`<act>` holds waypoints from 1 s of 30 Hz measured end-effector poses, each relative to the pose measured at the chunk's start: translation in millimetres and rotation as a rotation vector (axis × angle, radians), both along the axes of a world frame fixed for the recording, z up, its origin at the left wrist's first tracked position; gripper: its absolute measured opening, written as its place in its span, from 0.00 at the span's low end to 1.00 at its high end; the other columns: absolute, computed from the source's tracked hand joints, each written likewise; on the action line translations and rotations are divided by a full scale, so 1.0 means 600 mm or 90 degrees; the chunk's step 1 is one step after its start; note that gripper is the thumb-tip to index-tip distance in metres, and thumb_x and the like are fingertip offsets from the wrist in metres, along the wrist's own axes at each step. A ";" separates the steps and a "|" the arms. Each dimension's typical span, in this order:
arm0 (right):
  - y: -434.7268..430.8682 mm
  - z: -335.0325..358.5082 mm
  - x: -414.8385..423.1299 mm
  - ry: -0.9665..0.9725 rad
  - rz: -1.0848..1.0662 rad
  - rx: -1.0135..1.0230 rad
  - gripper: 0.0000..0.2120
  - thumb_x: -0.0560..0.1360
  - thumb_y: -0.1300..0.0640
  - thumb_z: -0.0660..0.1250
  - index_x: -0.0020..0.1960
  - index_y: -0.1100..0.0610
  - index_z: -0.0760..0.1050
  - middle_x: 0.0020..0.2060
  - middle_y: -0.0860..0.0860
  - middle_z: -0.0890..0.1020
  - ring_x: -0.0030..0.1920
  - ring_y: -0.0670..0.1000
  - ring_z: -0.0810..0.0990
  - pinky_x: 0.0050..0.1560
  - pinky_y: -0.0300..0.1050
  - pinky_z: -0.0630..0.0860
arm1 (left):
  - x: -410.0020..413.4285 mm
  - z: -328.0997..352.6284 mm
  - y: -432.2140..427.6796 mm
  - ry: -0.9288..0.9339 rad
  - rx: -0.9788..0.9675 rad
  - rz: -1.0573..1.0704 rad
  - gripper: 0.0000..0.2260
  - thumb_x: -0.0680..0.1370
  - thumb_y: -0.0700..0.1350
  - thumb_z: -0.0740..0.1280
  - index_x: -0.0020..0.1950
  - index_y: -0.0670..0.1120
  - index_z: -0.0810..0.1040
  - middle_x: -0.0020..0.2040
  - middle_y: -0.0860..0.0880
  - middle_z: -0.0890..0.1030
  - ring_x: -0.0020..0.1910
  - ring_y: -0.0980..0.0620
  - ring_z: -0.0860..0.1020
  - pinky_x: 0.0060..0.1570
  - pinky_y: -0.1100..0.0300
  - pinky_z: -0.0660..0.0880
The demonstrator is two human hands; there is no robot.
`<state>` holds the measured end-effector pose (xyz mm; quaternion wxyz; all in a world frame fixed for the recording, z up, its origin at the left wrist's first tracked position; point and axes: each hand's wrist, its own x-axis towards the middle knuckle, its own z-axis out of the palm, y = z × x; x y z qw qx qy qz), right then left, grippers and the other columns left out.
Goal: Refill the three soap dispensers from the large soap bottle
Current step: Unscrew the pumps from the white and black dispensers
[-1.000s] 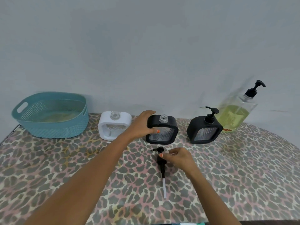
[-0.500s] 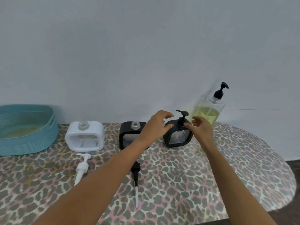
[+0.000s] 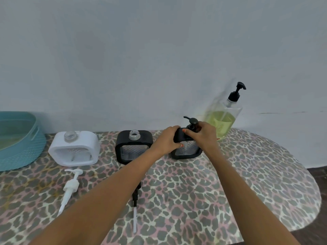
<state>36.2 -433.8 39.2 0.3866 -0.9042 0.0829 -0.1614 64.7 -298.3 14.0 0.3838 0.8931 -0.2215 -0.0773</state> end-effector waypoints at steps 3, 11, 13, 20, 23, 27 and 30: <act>0.000 -0.004 -0.002 0.003 -0.010 -0.014 0.15 0.68 0.56 0.74 0.49 0.64 0.78 0.44 0.59 0.81 0.40 0.50 0.74 0.35 0.24 0.67 | 0.000 0.006 0.002 -0.017 -0.002 -0.026 0.21 0.70 0.39 0.71 0.61 0.41 0.71 0.55 0.40 0.77 0.53 0.44 0.75 0.49 0.57 0.70; -0.005 -0.003 -0.003 0.001 0.023 -0.020 0.14 0.67 0.59 0.75 0.49 0.65 0.79 0.45 0.60 0.81 0.41 0.49 0.73 0.36 0.27 0.66 | -0.007 0.012 0.008 0.001 -0.005 -0.054 0.17 0.70 0.40 0.71 0.56 0.39 0.73 0.48 0.39 0.79 0.46 0.42 0.78 0.47 0.50 0.74; -0.009 -0.002 -0.002 0.005 0.046 -0.028 0.15 0.67 0.59 0.75 0.50 0.65 0.80 0.46 0.59 0.81 0.42 0.49 0.73 0.36 0.29 0.66 | -0.009 0.012 0.008 0.005 -0.006 -0.050 0.16 0.70 0.40 0.71 0.55 0.39 0.73 0.47 0.39 0.79 0.44 0.43 0.77 0.43 0.54 0.73; -0.037 0.010 0.000 0.091 0.172 0.076 0.15 0.68 0.66 0.72 0.55 0.63 0.77 0.48 0.55 0.81 0.50 0.51 0.79 0.45 0.24 0.71 | -0.010 0.012 0.008 0.002 -0.013 -0.058 0.18 0.70 0.40 0.71 0.58 0.40 0.72 0.49 0.41 0.79 0.44 0.47 0.76 0.41 0.60 0.68; -0.042 0.017 -0.001 0.123 0.204 0.115 0.15 0.69 0.67 0.71 0.56 0.62 0.77 0.47 0.54 0.81 0.51 0.52 0.79 0.48 0.33 0.73 | -0.011 0.011 0.007 0.003 -0.020 -0.060 0.21 0.71 0.40 0.71 0.61 0.41 0.71 0.51 0.42 0.79 0.47 0.47 0.76 0.43 0.61 0.69; -0.025 0.013 -0.003 0.070 0.148 -0.012 0.17 0.64 0.58 0.77 0.46 0.67 0.76 0.33 0.52 0.75 0.39 0.52 0.74 0.36 0.30 0.66 | -0.009 0.009 0.009 -0.004 -0.013 -0.063 0.19 0.70 0.40 0.71 0.59 0.40 0.72 0.50 0.40 0.79 0.49 0.44 0.78 0.46 0.56 0.72; -0.015 0.004 -0.008 0.026 0.048 -0.034 0.18 0.65 0.55 0.76 0.47 0.63 0.74 0.36 0.50 0.73 0.39 0.50 0.71 0.33 0.29 0.67 | -0.009 0.009 0.008 -0.007 -0.012 -0.061 0.18 0.70 0.40 0.71 0.58 0.40 0.73 0.50 0.40 0.79 0.47 0.45 0.77 0.44 0.59 0.71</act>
